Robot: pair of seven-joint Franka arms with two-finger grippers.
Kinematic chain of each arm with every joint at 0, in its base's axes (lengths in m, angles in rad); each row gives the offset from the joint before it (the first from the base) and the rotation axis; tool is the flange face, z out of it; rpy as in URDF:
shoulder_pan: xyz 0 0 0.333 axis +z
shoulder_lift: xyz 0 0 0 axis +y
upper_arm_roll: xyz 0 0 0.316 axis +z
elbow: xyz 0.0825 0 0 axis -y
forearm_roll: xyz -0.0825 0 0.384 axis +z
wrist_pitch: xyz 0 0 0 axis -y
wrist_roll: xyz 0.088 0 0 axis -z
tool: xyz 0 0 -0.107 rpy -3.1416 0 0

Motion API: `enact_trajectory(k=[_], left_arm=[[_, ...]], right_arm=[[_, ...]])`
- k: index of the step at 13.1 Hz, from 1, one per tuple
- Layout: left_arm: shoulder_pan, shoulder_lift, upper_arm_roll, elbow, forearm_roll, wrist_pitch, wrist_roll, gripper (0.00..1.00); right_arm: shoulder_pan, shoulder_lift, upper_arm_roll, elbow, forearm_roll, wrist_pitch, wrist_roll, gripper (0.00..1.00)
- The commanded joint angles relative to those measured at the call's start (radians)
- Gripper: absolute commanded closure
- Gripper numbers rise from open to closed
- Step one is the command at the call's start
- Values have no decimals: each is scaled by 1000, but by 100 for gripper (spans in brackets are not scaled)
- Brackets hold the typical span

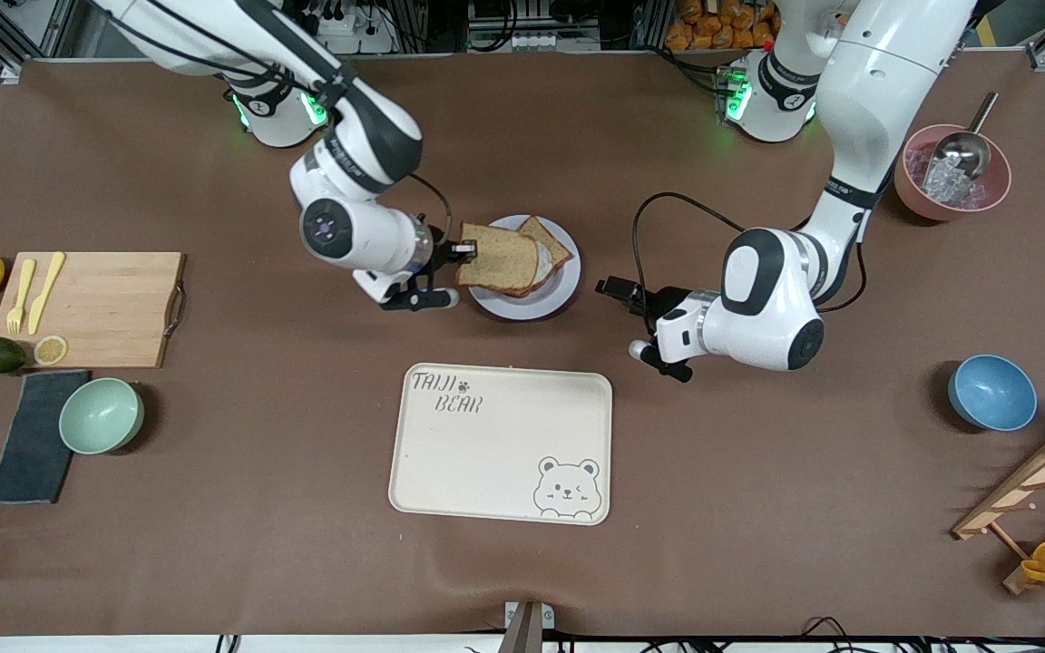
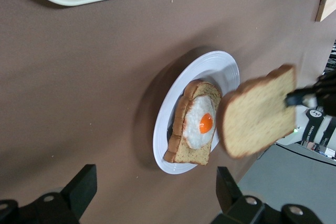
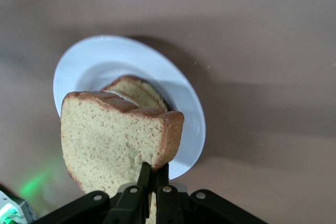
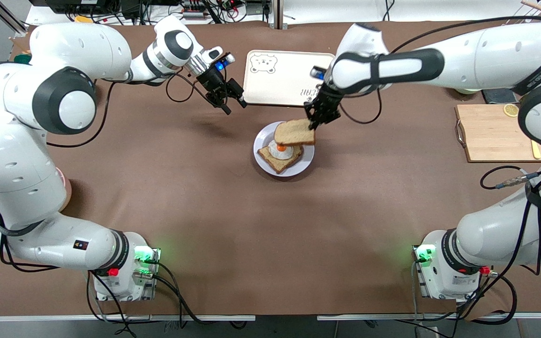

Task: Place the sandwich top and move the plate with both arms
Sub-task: 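Lower the bread slice onto the egg toast and open the right gripper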

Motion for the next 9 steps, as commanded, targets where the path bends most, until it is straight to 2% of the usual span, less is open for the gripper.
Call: enact_trajectory(k=[1, 2, 6, 7, 9], left_arm=[[2, -28, -4, -23, 19, -3, -23, 0], [1, -25, -4, -23, 19, -3, -23, 0], [-2, -20, -4, -22, 19, -2, -23, 0], [-4, -17, -4, -23, 12, -2, -23, 0], [-4, -3, -5, -19, 6, 1, -20, 0]], right_arm=[[62, -28, -5, -106, 8, 129, 55, 100], [85, -23, -5, -132, 8, 182, 72, 100], [101, -3, -8, -129, 8, 220, 141, 99], [93, 3, -12, -126, 10, 220, 158, 85], [90, 18, -38, -88, 8, 208, 176, 86]])
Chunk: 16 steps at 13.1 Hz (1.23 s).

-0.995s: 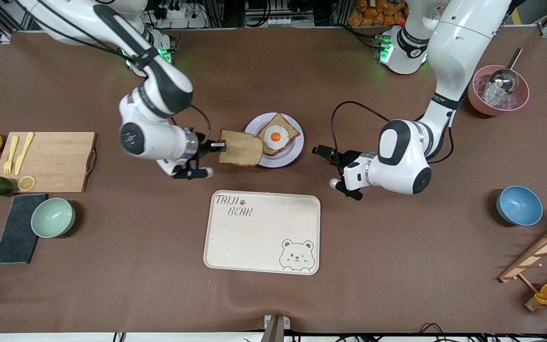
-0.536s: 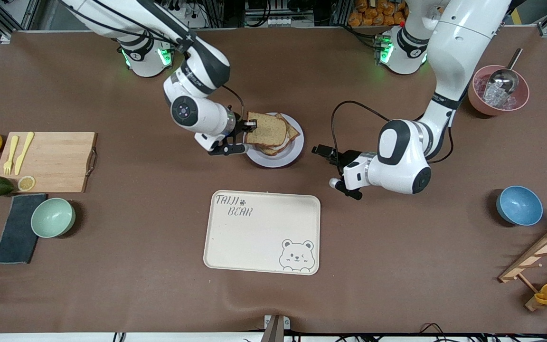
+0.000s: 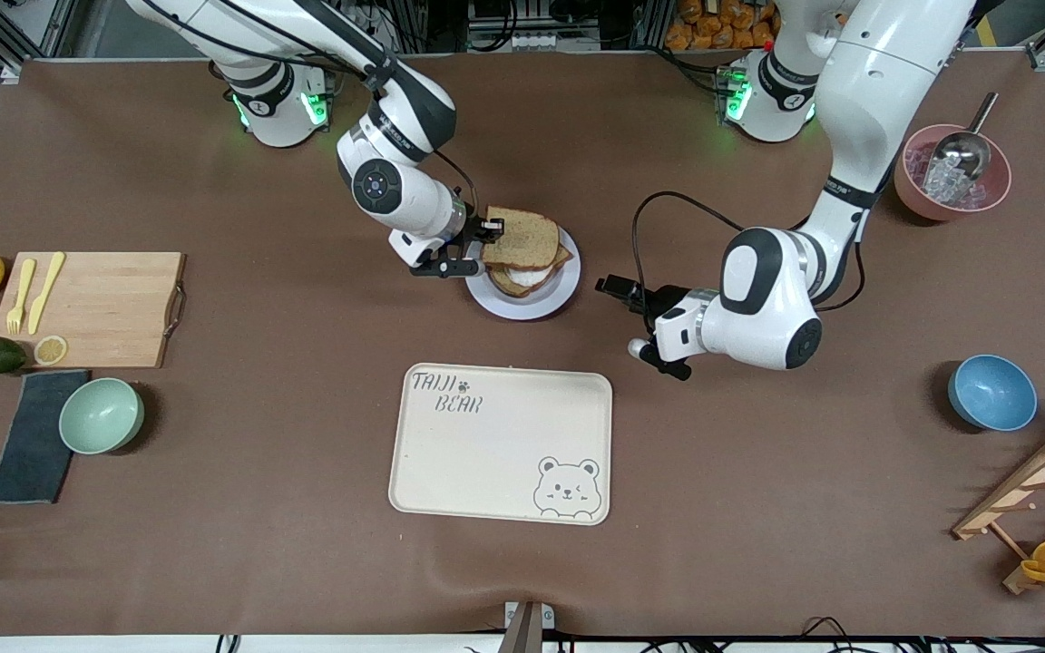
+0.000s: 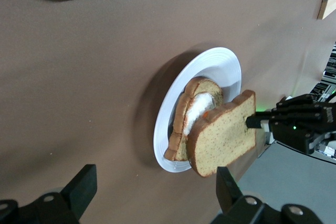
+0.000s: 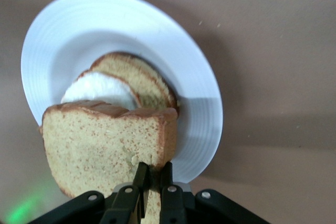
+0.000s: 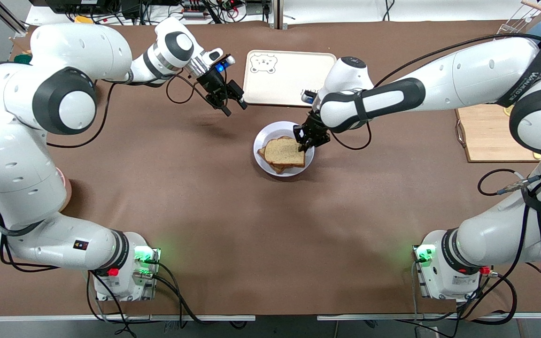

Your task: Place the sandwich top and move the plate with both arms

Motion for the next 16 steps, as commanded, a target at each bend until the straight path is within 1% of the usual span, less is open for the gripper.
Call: enact_trajectory(k=[1, 2, 3, 4, 5, 7, 9, 11, 12, 14, 16], left_arm=[[-5, 0, -5, -9, 6, 9, -19, 0], [-10, 3, -5, -9, 4, 12, -19, 0], [-10, 9, -5, -6, 3, 14, -19, 0], [-13, 13, -6, -4, -10, 17, -18, 0], [-13, 15, -6, -6, -30, 17, -13, 0], [-20, 16, -6, -7, -36, 17, -11, 0], [-25, 29, -6, -7, -37, 18, -8, 0], [-37, 55, -6, -6, -82, 44, 5, 0], [-51, 65, -6, -7, -112, 66, 18, 0], [-79, 75, -6, -10, -158, 81, 39, 0], [-86, 90, -6, -24, -172, 81, 64, 0]], right_arm=[[-4, 23, -23, 44, 9, -3, 32, 68], [-5, 24, -28, 50, 9, -3, 34, 34], [-16, 24, -33, 55, 9, -3, 38, 26], [-21, 24, -33, 67, 9, -4, 66, 11], [-19, 23, -33, 84, 8, -27, 98, 0], [-21, 11, -31, 118, 6, -79, 116, 0], [-48, -14, -33, 171, 6, -207, 124, 0], [-108, -49, -30, 222, 8, -352, 126, 0], [-146, -73, -27, 233, 6, -405, 126, 0], [-185, -144, -36, 247, 6, -481, 126, 0], [-279, -170, -36, 269, 0, -585, 118, 0]])
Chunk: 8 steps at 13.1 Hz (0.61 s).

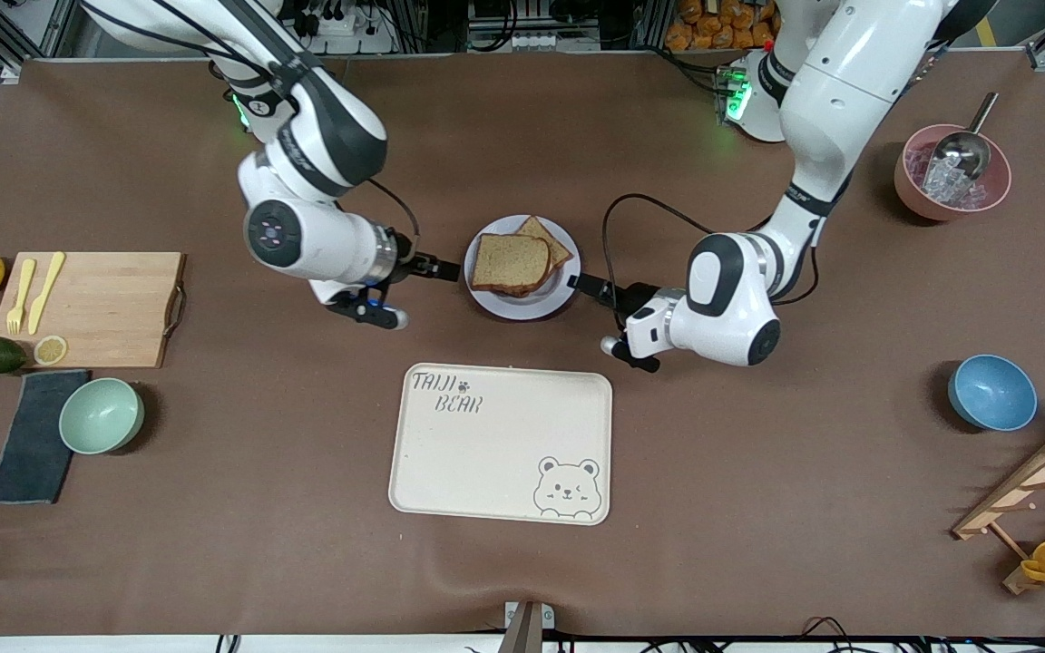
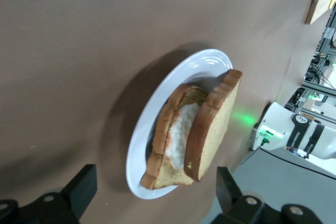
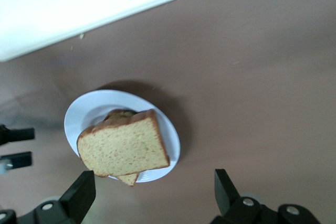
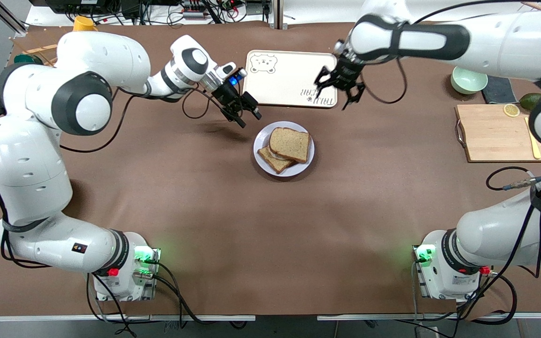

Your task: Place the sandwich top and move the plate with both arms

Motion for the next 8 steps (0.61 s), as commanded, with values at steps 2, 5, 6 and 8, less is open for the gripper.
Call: enact_trajectory(k=[2, 5, 6, 8], left_arm=[[-16, 8, 0, -51, -36, 45, 74, 0], [-51, 22, 0, -66, -95, 97, 112, 0], [-56, 22, 0, -74, -111, 106, 112, 0], [-59, 22, 0, -88, -129, 122, 125, 0]], right_arm=[[-156, -52, 7, 63, -34, -193, -42, 0], [-68, -52, -158, 186, -145, -365, -117, 0], [-38, -56, -226, 217, -146, -408, -149, 0], [-24, -73, -303, 266, -148, -482, -254, 0]])
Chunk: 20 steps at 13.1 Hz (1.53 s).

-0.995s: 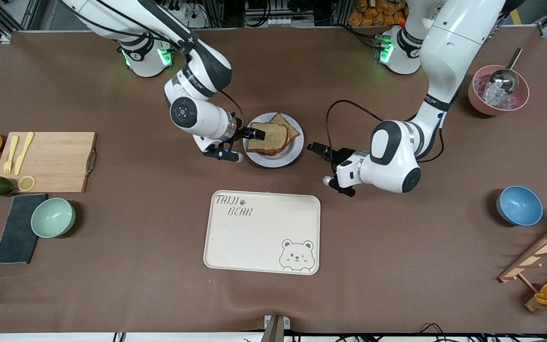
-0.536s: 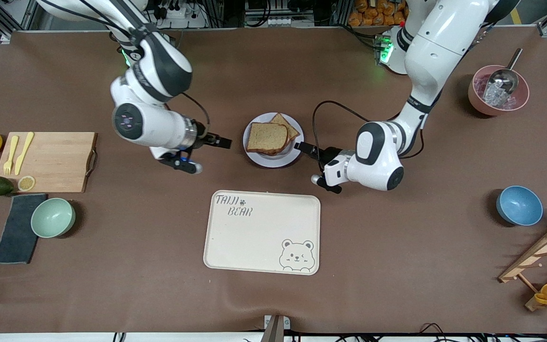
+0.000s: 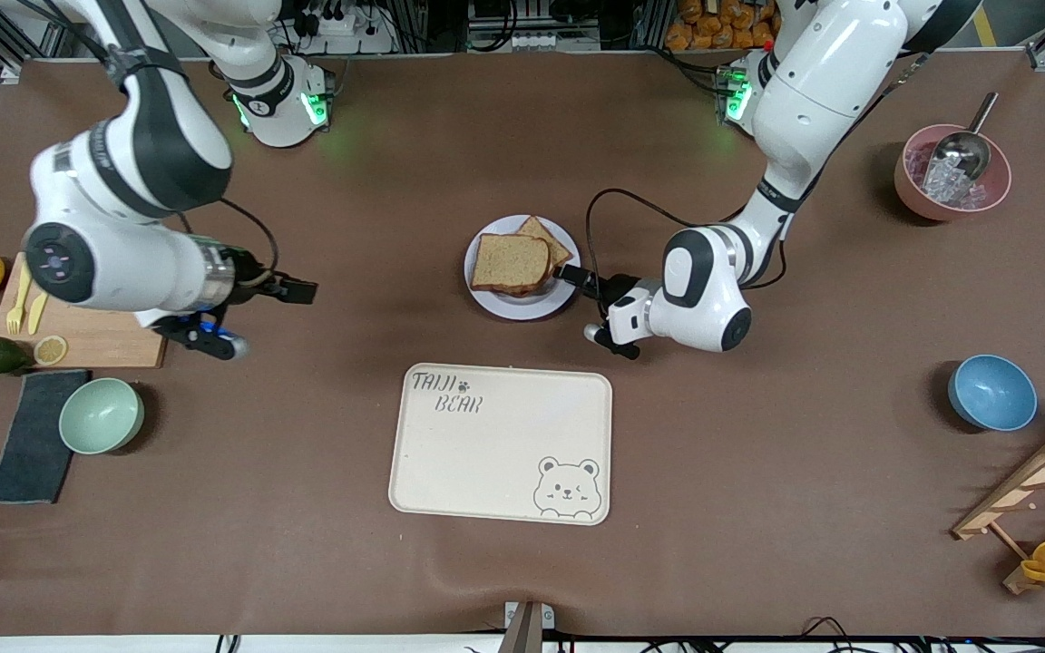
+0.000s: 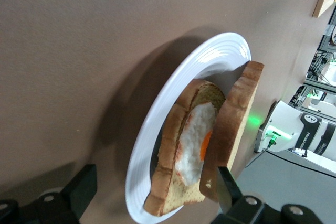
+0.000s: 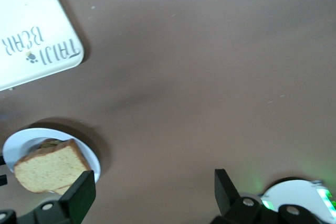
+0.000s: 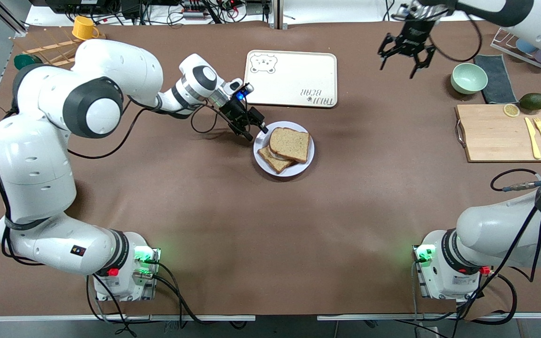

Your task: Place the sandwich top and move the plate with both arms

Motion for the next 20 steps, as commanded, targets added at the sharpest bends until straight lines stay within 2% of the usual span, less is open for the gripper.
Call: enact_trajectory(k=[1, 2, 3, 5, 6, 7, 8, 9, 12, 16, 20], left_arm=[[-5, -4, 2, -30, -38, 27, 49, 0], [-5, -2, 2, -33, -38, 30, 60, 0], [-6, -1, 2, -35, -38, 34, 62, 0], [-6, -1, 2, -44, -38, 37, 63, 4], [-8, -1, 2, -45, -38, 37, 63, 45], [-20, -2, 2, -50, -37, 59, 66, 77], [-34, -4, 3, -59, -37, 92, 81, 95], [-41, -4, 3, -74, -37, 121, 98, 100], [-41, -13, 2, -93, -37, 137, 115, 100], [-26, -44, 0, -101, -38, 128, 108, 100], [-9, -77, 0, -99, -40, 117, 99, 100]], right_arm=[[89, -36, -154, 84, -17, -116, -94, 0], [156, -44, -258, 126, -15, -168, -137, 0], [178, -61, -316, 156, -14, -207, -175, 0], [159, -122, -338, 170, -15, -210, -226, 0], [155, -139, -336, 187, -26, -232, -255, 0], [155, -165, -335, 195, -58, -264, -265, 0], [157, -185, -333, 200, -85, -273, -268, 0], [160, -220, -335, 201, -98, -275, -277, 0], [163, -276, -335, 201, -107, -255, -283, 0], [165, -279, -339, 203, -121, -178, -347, 0], [165, -279, -348, 203, -120, -178, -415, 0]])
